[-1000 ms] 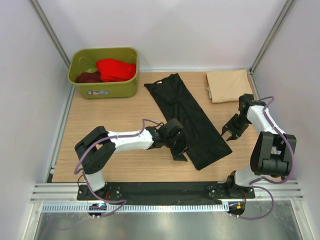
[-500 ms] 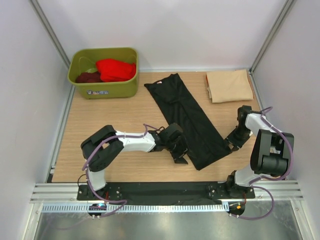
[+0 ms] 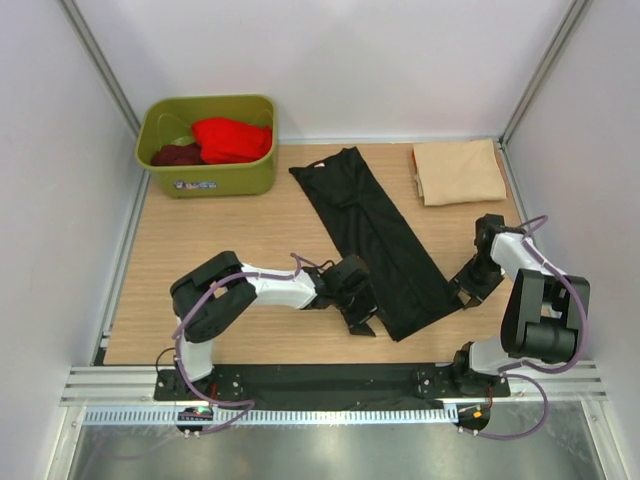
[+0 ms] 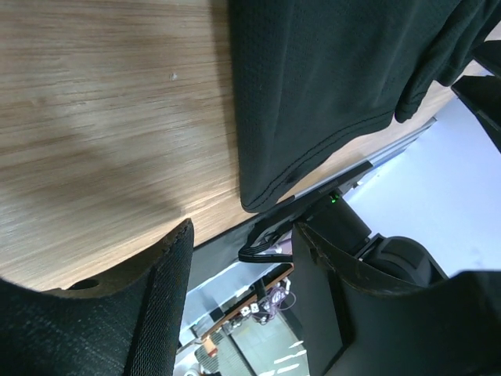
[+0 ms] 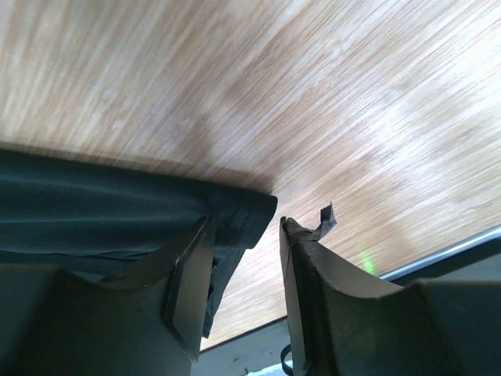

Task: Fold and stack the t-shirts
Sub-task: Fold the tshirt

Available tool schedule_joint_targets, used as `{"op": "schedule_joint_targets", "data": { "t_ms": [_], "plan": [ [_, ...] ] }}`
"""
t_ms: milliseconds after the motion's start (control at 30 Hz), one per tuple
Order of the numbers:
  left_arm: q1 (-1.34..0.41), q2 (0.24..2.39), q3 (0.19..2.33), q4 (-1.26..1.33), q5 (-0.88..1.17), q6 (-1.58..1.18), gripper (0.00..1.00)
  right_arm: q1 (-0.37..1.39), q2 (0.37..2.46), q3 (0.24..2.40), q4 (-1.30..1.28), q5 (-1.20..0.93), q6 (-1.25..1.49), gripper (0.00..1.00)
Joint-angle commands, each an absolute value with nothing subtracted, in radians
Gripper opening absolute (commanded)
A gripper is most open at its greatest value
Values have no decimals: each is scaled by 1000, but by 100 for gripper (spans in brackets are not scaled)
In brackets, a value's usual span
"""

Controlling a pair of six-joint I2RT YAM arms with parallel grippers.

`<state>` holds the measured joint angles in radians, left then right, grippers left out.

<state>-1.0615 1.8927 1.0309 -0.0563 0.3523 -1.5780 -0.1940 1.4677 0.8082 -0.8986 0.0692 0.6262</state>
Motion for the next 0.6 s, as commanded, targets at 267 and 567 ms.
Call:
{"op": "schedule_joint_targets", "data": {
  "t_ms": [267,567],
  "plan": [
    [-1088,1922,1088,-28,307,-1618,52,-204,1388,805,-894,155,653,44],
    [-1121,1944,1109,-51,284,-1652,49,-206,1397,781,-864,173,673,40]
  ]
}}
